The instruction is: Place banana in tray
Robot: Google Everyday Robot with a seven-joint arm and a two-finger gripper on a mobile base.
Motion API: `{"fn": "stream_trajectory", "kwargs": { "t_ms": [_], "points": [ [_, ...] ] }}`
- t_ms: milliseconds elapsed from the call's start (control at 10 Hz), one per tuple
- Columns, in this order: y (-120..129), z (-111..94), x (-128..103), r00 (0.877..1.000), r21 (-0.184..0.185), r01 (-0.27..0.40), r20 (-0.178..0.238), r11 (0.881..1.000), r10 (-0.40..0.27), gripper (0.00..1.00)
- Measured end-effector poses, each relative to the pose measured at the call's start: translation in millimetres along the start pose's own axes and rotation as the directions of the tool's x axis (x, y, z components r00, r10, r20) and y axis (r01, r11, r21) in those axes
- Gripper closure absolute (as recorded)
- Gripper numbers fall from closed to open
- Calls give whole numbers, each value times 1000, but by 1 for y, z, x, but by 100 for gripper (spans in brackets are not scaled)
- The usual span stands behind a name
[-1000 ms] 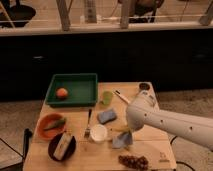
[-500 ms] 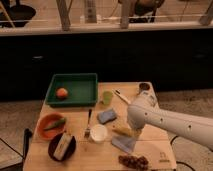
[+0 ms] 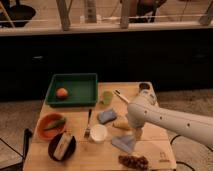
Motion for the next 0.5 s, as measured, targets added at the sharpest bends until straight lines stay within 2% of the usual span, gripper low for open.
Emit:
{"fn": "stream_trajectory", "kwargs": {
  "t_ms": [300, 500],
  "points": [
    [-15, -5, 3, 1000, 20, -20, -5, 1000, 20, 20],
    [-25, -3, 6, 999, 34, -35, 15, 999, 34, 20]
  ]
}}
